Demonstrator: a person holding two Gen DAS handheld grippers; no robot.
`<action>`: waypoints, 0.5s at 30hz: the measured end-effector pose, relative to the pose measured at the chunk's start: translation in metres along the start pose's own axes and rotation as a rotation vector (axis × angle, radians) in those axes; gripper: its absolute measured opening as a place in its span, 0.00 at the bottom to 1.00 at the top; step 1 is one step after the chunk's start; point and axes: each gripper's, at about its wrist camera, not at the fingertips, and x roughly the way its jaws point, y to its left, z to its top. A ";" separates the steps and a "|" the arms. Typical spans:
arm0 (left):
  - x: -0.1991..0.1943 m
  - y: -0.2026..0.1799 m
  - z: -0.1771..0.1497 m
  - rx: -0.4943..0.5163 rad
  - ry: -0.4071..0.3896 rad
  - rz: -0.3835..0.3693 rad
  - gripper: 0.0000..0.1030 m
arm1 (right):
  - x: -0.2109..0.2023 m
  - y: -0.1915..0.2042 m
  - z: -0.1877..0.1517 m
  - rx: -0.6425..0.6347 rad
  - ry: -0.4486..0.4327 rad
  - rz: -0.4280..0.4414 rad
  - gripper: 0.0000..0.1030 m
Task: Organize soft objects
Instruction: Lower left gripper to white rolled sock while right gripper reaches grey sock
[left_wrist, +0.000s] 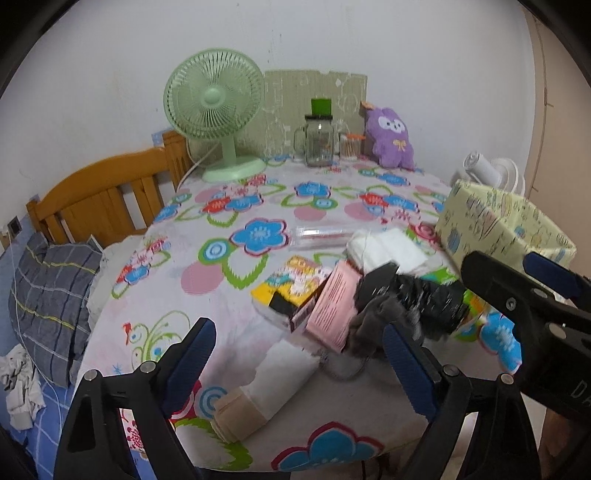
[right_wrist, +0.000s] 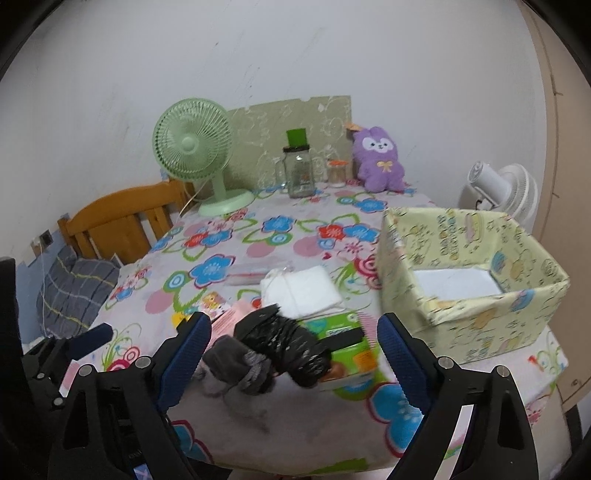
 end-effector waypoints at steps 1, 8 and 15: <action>0.003 0.002 -0.002 0.003 0.011 -0.001 0.90 | 0.003 0.003 -0.002 -0.003 0.007 0.002 0.90; 0.024 0.009 -0.016 0.007 0.060 0.008 0.90 | 0.027 0.016 -0.016 -0.018 0.067 0.018 0.90; 0.042 0.015 -0.023 0.025 0.110 0.020 0.84 | 0.048 0.028 -0.024 -0.038 0.113 0.020 0.89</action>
